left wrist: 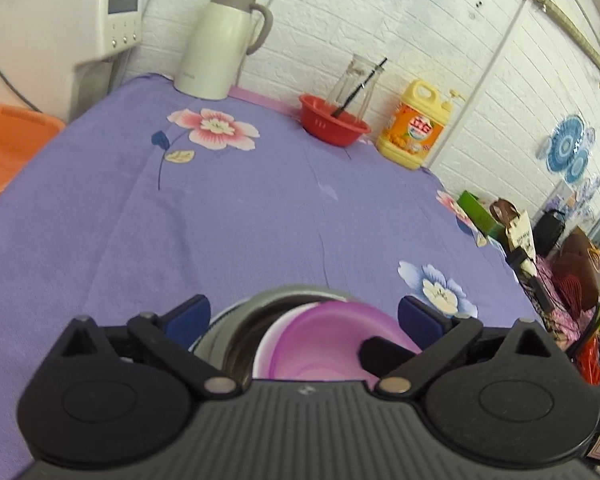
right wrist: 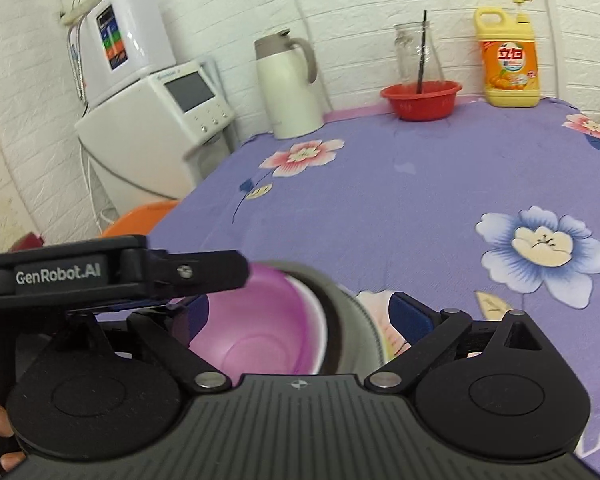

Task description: Organize plates and bowls

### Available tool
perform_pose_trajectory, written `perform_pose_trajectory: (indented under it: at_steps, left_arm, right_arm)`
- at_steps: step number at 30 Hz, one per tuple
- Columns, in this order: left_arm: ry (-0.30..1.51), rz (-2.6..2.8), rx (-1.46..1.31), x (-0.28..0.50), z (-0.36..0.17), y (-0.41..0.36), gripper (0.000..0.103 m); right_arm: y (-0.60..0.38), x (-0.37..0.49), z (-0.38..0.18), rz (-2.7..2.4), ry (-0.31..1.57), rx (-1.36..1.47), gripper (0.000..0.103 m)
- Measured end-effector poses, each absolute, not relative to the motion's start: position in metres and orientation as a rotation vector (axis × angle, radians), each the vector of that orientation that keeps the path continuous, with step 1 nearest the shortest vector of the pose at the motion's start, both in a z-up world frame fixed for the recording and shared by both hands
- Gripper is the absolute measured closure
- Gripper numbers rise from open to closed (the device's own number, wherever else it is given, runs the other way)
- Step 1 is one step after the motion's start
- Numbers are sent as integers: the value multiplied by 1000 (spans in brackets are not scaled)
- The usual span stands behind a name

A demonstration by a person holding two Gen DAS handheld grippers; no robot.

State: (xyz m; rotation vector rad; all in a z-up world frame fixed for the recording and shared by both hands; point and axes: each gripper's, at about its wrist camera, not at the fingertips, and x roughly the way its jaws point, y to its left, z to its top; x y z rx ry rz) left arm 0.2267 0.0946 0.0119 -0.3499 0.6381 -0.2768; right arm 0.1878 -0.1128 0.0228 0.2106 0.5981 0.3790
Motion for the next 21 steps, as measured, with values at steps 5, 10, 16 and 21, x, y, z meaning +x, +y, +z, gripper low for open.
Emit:
perform_pose_trajectory:
  at_steps: [5,10,16,21]
  left_arm:
    - [564,-227,-326,223,28,86,3]
    - [468,-208,-319,209,42,73,1]
    - [380,-182,-278,184,50,41,1]
    - [361,-182,-172,164,53,19,1]
  right_arm:
    - [-140,189,22,306,598,239,0]
    - [-166,182,17,261,557,262,0]
    - [-187,182,7,229,542,332,0]
    - [-190,163,14,158,532,283,0]
